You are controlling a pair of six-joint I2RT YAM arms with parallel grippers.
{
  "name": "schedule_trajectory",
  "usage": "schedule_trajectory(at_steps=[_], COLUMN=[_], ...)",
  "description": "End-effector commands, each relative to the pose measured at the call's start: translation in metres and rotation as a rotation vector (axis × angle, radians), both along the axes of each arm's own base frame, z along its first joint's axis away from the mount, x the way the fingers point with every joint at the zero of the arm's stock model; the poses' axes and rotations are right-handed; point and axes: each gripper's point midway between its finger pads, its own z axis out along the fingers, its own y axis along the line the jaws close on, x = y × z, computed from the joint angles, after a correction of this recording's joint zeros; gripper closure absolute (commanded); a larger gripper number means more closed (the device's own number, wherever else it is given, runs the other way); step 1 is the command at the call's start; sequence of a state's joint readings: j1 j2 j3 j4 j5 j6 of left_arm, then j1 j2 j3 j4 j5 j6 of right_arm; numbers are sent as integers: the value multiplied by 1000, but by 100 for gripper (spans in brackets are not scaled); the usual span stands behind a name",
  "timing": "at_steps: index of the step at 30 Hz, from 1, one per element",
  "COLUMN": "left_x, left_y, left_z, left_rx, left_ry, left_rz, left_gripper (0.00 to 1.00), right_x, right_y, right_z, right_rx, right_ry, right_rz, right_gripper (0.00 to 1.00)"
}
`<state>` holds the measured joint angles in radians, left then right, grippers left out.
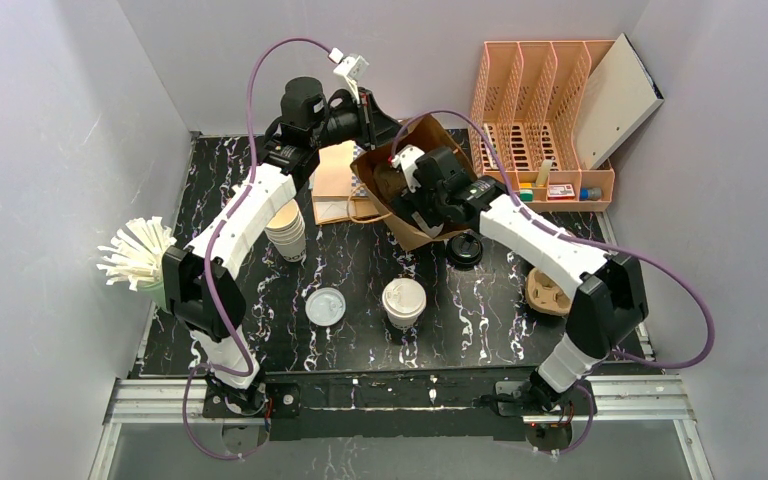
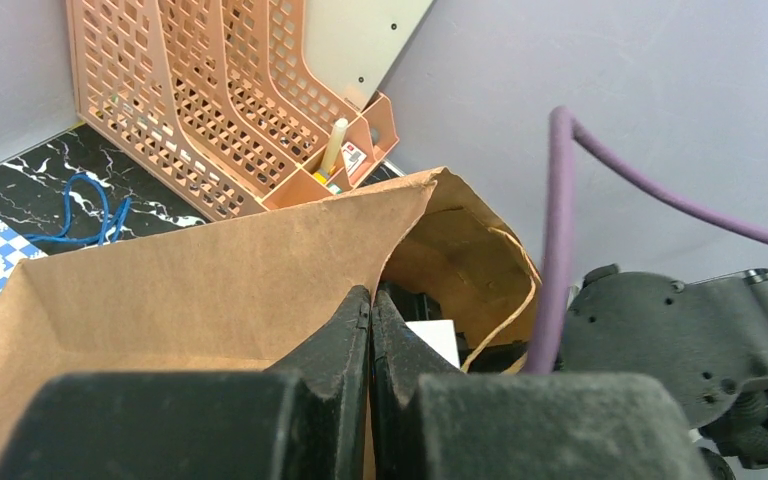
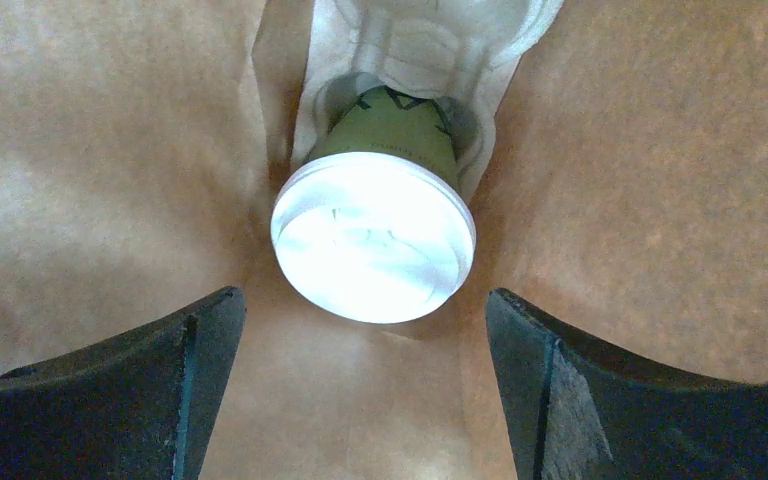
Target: Pack the takeout coffee
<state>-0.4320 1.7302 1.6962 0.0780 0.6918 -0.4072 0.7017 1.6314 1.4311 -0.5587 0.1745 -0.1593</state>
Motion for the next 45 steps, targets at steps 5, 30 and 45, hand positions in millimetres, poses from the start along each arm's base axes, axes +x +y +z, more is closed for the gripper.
schedule_trajectory(at_steps=[5,30,45], left_x=[-17,-7,-9], left_y=[5,22,87], left_z=[14,-17,-49], left_rx=[8,55,191], left_ry=[-53,100,290], left_rz=[-13,146,535], left_gripper=[100,100,90], right_x=[-21,-18,10], right_y=[1,22,-31], right_z=[56,203,222], right_rx=[167,490,503], right_ry=[-97,-439,-314], right_rz=[41,196,-228], right_gripper=[2,2,2])
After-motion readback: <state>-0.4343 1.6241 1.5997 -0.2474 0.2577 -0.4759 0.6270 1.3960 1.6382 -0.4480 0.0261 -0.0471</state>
